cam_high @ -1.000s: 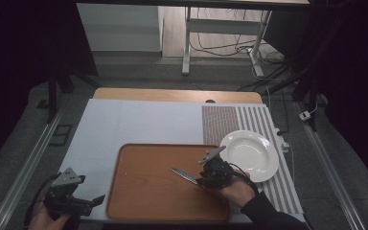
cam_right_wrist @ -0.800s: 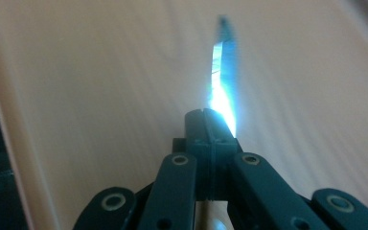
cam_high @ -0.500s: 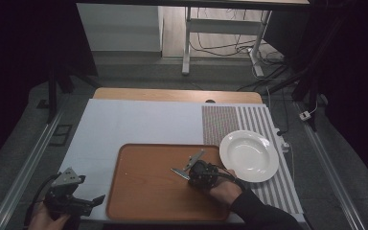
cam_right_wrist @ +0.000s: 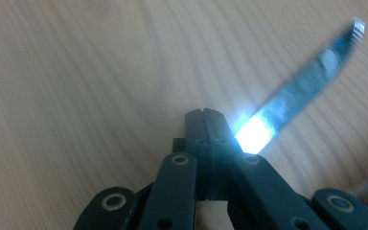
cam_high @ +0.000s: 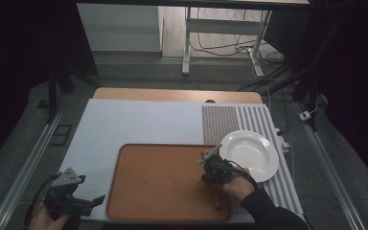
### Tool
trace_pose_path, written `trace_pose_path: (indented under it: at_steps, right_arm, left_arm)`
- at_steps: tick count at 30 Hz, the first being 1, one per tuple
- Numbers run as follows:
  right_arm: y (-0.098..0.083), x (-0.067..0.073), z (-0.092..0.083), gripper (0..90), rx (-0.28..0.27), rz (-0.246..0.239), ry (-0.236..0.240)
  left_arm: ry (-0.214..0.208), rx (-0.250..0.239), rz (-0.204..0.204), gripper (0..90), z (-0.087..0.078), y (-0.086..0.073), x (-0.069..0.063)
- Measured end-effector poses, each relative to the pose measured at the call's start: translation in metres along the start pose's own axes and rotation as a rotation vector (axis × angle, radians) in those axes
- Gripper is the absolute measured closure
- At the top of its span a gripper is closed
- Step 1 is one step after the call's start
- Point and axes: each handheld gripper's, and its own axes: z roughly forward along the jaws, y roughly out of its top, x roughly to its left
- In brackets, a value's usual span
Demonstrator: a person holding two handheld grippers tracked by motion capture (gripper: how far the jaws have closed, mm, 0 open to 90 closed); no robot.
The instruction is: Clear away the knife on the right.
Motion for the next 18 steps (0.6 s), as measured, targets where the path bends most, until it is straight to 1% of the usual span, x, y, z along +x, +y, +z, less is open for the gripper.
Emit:
trace_pose_path:
  at_steps: [8, 12, 16, 18]
  right_arm:
    - [-0.015, -0.017, -0.008, 90.0, 0.011, 0.071, -0.018]
    - [-0.02, -0.023, -0.011, 90.0, 0.016, 0.093, -0.022]
    - [-0.022, -0.025, -0.012, 90.0, 0.014, 0.103, -0.031]
    - [-0.021, -0.025, -0.012, 90.0, 0.011, 0.092, -0.038]
  left_arm:
    - [-0.005, 0.0, 0.0, 1.7, 0.0, 0.0, 0.0]
    - [-0.006, 0.0, 0.001, 1.6, 0.0, 0.0, 0.0]
    - [-0.008, -0.001, 0.0, 1.7, 0.0, 0.0, 0.0]
    - [-0.009, -0.003, -0.002, 1.6, 0.0, 0.0, 0.001]
